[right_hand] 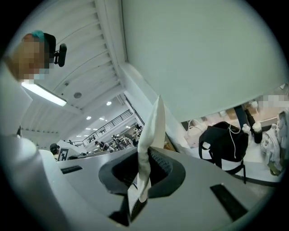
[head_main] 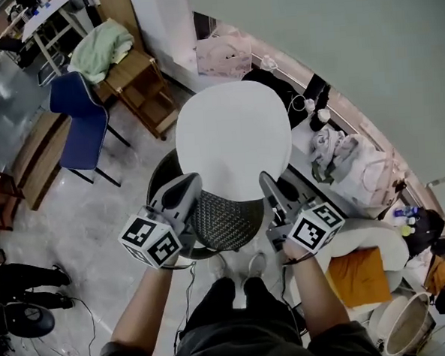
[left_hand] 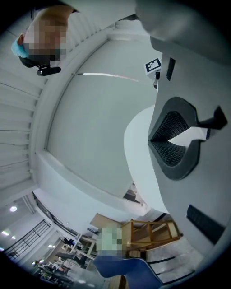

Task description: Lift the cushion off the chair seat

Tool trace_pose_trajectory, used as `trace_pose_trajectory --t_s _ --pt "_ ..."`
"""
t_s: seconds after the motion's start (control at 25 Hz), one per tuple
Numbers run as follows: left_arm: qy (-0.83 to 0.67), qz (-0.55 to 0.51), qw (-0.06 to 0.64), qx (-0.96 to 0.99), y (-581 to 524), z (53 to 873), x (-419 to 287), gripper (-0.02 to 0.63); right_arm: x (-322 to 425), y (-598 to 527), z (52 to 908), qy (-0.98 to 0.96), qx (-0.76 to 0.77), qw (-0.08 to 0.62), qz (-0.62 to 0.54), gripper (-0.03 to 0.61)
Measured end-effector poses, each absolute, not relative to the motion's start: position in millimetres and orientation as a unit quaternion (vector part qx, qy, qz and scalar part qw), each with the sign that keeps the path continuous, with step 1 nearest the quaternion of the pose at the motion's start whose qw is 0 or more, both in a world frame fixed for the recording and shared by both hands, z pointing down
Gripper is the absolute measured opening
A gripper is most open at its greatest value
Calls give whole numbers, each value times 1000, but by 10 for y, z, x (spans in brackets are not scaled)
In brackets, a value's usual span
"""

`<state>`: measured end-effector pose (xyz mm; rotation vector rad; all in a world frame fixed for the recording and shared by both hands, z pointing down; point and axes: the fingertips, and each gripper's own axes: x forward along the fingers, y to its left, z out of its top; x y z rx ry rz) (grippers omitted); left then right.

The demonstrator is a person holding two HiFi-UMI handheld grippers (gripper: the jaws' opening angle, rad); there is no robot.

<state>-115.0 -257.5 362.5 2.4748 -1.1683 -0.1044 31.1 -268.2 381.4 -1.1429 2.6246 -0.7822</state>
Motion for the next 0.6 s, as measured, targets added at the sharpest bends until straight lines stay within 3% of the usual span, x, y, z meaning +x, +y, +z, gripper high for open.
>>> trace_pose_trajectory --t_s 0.6 --pt "-412 -89 111 900 -2514 2106 -1160 9 416 -2679 1894 908 -371 148 -125 34"
